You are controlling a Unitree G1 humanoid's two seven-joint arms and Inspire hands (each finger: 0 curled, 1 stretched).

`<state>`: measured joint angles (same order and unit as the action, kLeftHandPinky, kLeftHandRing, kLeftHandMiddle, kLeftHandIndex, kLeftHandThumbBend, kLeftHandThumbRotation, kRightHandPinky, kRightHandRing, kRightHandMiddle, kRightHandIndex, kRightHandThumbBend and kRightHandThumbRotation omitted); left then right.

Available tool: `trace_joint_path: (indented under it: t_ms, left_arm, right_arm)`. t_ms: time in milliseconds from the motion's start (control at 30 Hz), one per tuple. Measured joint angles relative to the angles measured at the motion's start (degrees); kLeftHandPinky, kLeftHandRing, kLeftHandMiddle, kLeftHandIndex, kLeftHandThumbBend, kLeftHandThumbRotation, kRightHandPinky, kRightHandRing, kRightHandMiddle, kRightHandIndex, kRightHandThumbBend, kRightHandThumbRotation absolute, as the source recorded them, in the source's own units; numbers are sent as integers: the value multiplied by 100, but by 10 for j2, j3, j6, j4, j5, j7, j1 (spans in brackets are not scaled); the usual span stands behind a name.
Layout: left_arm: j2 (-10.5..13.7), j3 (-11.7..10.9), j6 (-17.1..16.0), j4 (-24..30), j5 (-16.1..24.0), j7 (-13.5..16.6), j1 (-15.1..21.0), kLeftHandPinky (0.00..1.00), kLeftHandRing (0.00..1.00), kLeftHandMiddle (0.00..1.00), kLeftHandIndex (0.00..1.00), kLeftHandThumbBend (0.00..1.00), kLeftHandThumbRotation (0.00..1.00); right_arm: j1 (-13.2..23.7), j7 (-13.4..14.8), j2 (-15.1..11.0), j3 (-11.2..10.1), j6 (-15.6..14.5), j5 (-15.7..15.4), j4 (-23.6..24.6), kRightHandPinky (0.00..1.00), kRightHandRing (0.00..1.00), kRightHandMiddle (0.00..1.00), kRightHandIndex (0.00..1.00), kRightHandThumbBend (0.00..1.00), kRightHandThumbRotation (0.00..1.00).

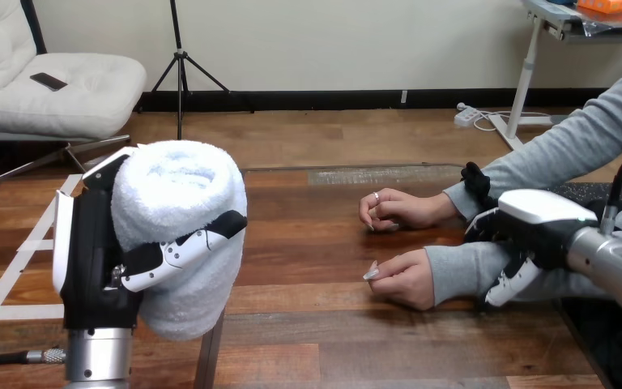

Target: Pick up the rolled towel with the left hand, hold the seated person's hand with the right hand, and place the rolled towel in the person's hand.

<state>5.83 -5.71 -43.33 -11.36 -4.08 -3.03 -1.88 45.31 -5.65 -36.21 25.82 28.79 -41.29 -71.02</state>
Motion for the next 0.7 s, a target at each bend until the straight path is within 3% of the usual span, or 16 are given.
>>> trace_joint_path:
  t_ms: [700]
  left_arm:
    - [0,-2,0,-2,-1,-2,0,29,32,38,42,64,0]
  right_arm:
    - [18,0,0,9,-3,0,-1,57,65,67,65,88,22]
